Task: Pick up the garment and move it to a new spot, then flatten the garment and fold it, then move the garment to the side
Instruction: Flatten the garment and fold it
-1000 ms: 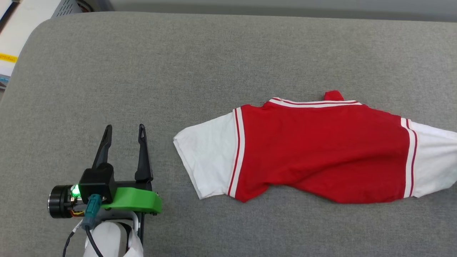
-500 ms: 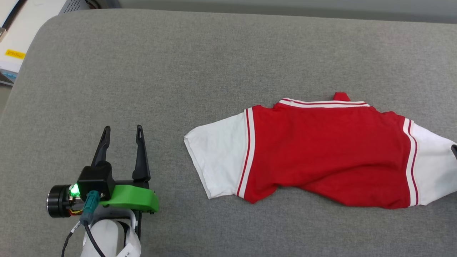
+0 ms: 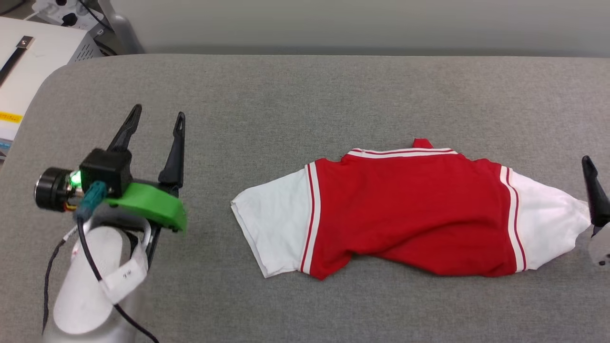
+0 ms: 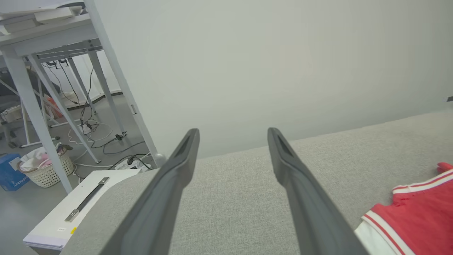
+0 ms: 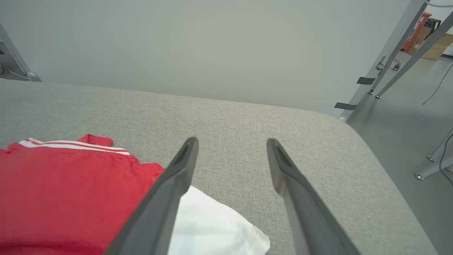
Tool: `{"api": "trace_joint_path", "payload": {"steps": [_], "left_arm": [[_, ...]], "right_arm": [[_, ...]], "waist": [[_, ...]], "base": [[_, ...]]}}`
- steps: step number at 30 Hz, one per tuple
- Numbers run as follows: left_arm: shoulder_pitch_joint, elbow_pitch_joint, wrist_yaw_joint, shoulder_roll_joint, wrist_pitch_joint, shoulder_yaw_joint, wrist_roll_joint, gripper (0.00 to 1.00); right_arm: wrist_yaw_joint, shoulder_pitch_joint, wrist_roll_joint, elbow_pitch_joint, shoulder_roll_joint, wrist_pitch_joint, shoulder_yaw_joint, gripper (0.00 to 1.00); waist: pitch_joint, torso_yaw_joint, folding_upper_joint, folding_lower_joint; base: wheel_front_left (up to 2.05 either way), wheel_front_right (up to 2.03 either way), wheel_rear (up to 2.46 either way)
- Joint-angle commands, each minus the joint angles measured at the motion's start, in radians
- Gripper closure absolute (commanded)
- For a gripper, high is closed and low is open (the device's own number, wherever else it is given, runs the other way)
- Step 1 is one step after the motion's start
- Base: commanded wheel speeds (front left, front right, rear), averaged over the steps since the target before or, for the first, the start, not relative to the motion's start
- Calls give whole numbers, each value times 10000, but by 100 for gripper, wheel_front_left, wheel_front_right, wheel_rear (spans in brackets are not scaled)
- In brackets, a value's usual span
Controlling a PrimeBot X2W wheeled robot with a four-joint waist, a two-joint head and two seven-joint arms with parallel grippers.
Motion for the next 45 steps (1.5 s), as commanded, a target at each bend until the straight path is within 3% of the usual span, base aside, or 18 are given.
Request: {"api": "trace_joint_path", "payload": {"steps": [1,7,14,22,30,39,40,42,45], "left_arm": [[-528,185,-49,266,453,-296,-299,0],[-2269,314,-65,1438,2582,-2490,-2221,0],[-3888,598,-67,2712,5999,-5212,-4404,0],[-4868,912,-68,3354,8408,-7806,-6739,0],[-5442,2000,-68,3557,8933,-9406,-7893,0],[-5192,3105,-68,3325,8840,-10964,-8740,0],[-5197,3157,-68,3302,8762,-11150,-8770,14],[-5267,3173,-69,3313,8496,-11407,-8743,100],[-5408,3140,-69,3487,7821,-11572,-8722,100]], "right_arm": [[-7,286,-260,-297,217,16,-140,0],[-7,967,-875,-1380,843,445,-431,0],[-7,1204,-1204,-2198,1261,888,-515,0],[-7,1040,-1120,-2366,1229,1112,-426,0],[-7,769,-1084,-2364,1301,1133,-289,0],[-7,604,-1055,-2242,1312,1035,-218,0],[-7,582,-1029,-2212,1288,1020,-220,0],[-7,527,-998,-2165,1242,1001,-229,0],[-7,409,-986,-2148,1140,934,-207,0]], "waist": [[-52,-71,0,0],[32,-195,0,0],[324,-408,0,0],[766,-628,0,0],[1237,-851,0,0],[1503,-1005,0,0],[1510,-1004,0,0],[1498,-998,0,0],[1407,-1005,0,0]], "base": [[0,0,0],[0,0,0],[0,0,0],[0,0,0],[0,0,0],[0,0,0],[0,0,0],[0,0,0],[0,0,0]]}}
